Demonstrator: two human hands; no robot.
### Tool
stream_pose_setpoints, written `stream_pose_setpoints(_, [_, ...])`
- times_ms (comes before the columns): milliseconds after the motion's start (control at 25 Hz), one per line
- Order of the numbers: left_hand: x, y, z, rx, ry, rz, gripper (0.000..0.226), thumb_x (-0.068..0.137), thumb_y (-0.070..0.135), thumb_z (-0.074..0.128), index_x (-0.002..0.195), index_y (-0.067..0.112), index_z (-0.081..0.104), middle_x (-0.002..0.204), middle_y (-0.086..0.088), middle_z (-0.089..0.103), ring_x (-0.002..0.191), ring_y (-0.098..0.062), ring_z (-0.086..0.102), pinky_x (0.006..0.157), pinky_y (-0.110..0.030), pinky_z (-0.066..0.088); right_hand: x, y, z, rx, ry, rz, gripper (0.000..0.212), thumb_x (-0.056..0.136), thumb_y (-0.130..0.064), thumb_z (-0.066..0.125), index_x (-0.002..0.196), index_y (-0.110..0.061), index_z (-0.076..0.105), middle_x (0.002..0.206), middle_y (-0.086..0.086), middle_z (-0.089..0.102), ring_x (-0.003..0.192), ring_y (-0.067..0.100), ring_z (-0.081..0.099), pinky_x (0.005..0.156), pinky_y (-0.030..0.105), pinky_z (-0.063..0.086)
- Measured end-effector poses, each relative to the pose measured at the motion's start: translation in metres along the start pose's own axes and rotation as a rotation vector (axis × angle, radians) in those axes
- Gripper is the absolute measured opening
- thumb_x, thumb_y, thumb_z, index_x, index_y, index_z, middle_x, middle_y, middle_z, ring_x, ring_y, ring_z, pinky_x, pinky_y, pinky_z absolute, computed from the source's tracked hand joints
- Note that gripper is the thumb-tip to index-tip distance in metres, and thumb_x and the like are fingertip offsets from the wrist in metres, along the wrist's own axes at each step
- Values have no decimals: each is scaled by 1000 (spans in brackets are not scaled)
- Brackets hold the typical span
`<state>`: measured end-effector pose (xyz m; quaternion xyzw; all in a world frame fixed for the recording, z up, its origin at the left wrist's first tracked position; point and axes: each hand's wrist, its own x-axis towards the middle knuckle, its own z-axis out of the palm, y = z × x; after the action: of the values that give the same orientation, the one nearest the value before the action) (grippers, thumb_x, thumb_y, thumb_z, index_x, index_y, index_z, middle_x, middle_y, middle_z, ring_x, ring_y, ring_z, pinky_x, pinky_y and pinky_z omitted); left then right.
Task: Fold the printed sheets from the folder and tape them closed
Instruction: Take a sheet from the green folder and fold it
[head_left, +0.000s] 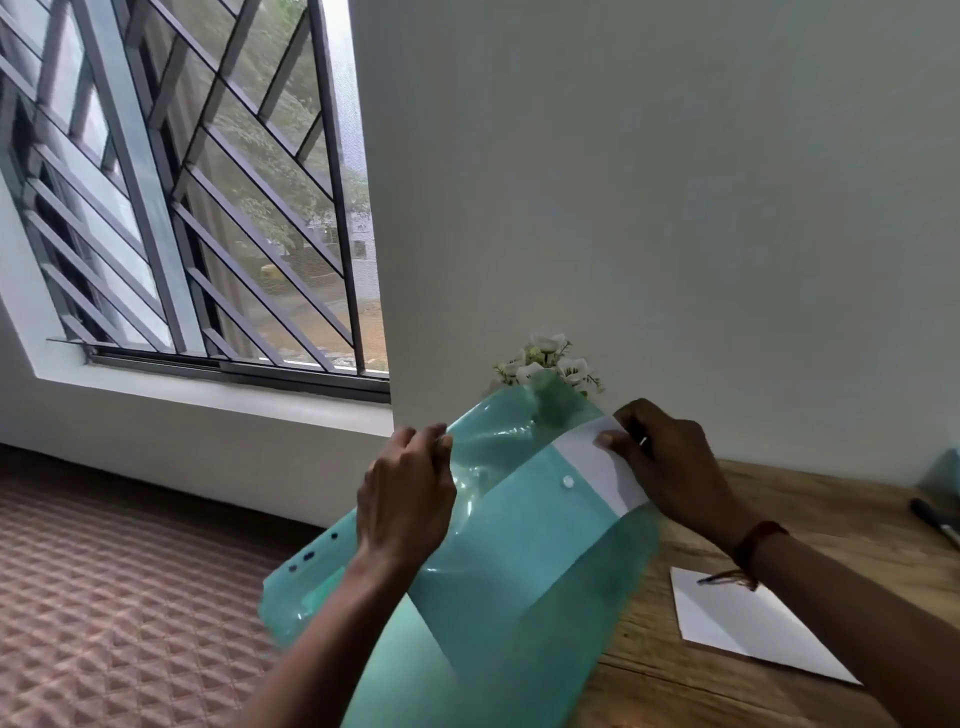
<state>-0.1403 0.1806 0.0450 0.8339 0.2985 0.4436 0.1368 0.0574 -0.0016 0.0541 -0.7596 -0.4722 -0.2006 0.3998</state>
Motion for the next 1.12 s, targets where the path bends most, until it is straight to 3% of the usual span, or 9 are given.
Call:
stream_pose_setpoints(120, [12,10,6,-15,-37,142,25,99,35,48,112,27,68,102,-1,65,83,-36,65,65,-37,49,-26,4,-22,38,220,31,15,88,-29,62,91,-14,60,71,-6,60,59,3,53,56,7,36])
stream_pose_setpoints(200, [14,18,13,-49,-72,208,26,99,36,48,112,27,68,100,0,65,83,-33,65,66,-38,52,-39,9,-38,39,353,101,21,84,-28,62,94,-9,63,76,-5,62,61,5,53,58,12,34])
stream_pose_setpoints(320, [11,27,20,-95,-97,206,27,99,36,48,113,27,69,98,2,64,82,-30,64,66,-37,52,-54,18,-65,15,495,155,22,83,-25,64,95,-7,64,78,-5,60,65,17,57,60,12,35])
stream_pose_setpoints(520, [8,35,22,-156,-95,163,24,98,33,52,111,26,70,98,4,65,80,-27,62,68,-34,50,-70,35,-114,57,685,212,17,91,-19,66,99,-6,62,87,5,61,66,2,51,67,1,39])
stream_pose_setpoints(640, [7,39,21,-174,-89,127,23,97,32,53,110,27,71,100,5,66,85,-26,63,72,-35,51,-81,49,-138,106,789,230,22,92,-24,65,103,-5,62,95,6,63,84,-4,58,76,8,44])
stream_pose_setpoints(720, [6,40,21,-174,-85,96,22,97,32,53,109,29,71,102,6,66,88,-25,63,73,-36,50,-91,55,-149,112,808,222,21,94,-34,62,103,-15,64,98,7,64,89,11,63,81,18,49])
stream_pose_setpoints(840, [1,43,21,-168,-88,53,22,97,33,52,108,31,71,104,5,67,91,-25,63,75,-35,50,-105,73,-160,86,822,234,13,95,-42,56,96,-30,60,95,12,64,83,27,61,77,22,52])
stream_pose_setpoints(960, [-4,48,19,-182,-85,-24,22,96,33,53,108,31,72,107,4,69,93,-26,63,77,-36,50,-117,98,-166,187,936,315,37,90,-56,60,112,-26,61,107,7,67,101,28,65,83,48,55])
stream_pose_setpoints(1120, [-8,47,16,-232,-49,-163,23,96,30,54,107,25,73,97,-2,73,90,-28,65,78,-39,52,-126,119,-165,223,970,413,46,88,-60,60,109,-19,61,104,5,67,99,27,65,85,50,53])
